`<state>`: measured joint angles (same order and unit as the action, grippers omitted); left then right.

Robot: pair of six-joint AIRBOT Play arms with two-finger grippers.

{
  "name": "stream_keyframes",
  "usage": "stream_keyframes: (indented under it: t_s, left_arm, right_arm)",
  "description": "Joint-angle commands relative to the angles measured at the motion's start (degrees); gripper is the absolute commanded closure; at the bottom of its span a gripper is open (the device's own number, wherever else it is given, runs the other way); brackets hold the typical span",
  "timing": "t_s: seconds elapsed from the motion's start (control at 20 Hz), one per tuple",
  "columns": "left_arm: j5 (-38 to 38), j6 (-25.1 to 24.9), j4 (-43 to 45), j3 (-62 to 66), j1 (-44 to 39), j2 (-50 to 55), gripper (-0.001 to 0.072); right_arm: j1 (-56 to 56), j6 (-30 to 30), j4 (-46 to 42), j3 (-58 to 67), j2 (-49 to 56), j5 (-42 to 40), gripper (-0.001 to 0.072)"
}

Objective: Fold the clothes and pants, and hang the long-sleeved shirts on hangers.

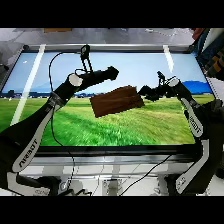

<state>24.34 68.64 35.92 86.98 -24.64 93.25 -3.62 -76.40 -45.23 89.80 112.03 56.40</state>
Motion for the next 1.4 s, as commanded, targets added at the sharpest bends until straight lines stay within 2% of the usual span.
stream_keyframes:
  t_s: [0.0,0.15,0.25,0.35,0.45,0.55,0.6,0.75,0.8,0.85,0.95,1.1,1.35]
  left_arm:
    - [0.59,-0.02,0.04,0.04,0.24,-0.04,-0.0007]
    - [0.55,-0.04,0.07,0.04,0.28,-0.04,-0.0007]
    - [0.57,-0.04,0.07,0.04,0.46,-0.04,-0.0007]
    - [0.57,-0.07,0.09,0.04,0.76,-0.04,-0.0007]
    - [0.61,-0.81,0.37,0.04,1.27,-0.04,-0.0006]
    - [2.21,-3.69,5.77,0.04,2.10,-0.11,-0.0005]
    - [4.92,-3.65,9.09,0.04,2.84,-0.22,-0.0005]
    - [18.58,-3.72,16.76,0.04,6.01,-1.79,0.0021]
    - [21.64,-4.57,18.16,0.04,6.88,-2.93,0.0093]
    - [24.09,-7.91,19.02,0.04,7.63,-4.46,0.0125]
    - [24.94,-11.54,19.21,0.04,8.39,-8.17,0.0124]
    - [24.98,-12.13,19.15,0.04,8.63,-13.99,0.0124]
    - [26.12,-12.11,18.86,0.04,8.15,-22.51,0.0124]
  right_arm:
    - [-0.44,-3.65,8.02,0.07,3.89,4.66,0.0058]
    - [0.26,-1.75,21.20,0.07,7.08,7.85,0.0058]
    - [2.27,0.57,22.93,0.07,7.74,8.68,0.0064]
    - [5.16,1.60,22.51,0.07,7.74,7.87,0.0129]
    - [7.89,3.41,22.93,0.20,7.58,5.53,0.0294]
    - [9.53,6.14,22.91,2.27,7.56,3.65,0.0646]
    - [9.86,7.32,22.88,4.09,7.52,3.80,0.0696]
    - [8.83,7.65,22.29,10.69,5.86,9.20,0.0696]
    - [7.78,7.63,22.12,13.31,4.39,11.96,0.0696]
    - [6.43,7.50,21.66,15.63,2.32,14.01,0.0697]
    - [3.13,4.79,19.74,19.02,-2.95,15.28,0.0697]
    - [-3.39,-1.95,13.25,22.08,-12.44,16.70,0.0697]
    - [-18.16,-16.02,-10.45,22.99,-29.77,21.38,0.0697]
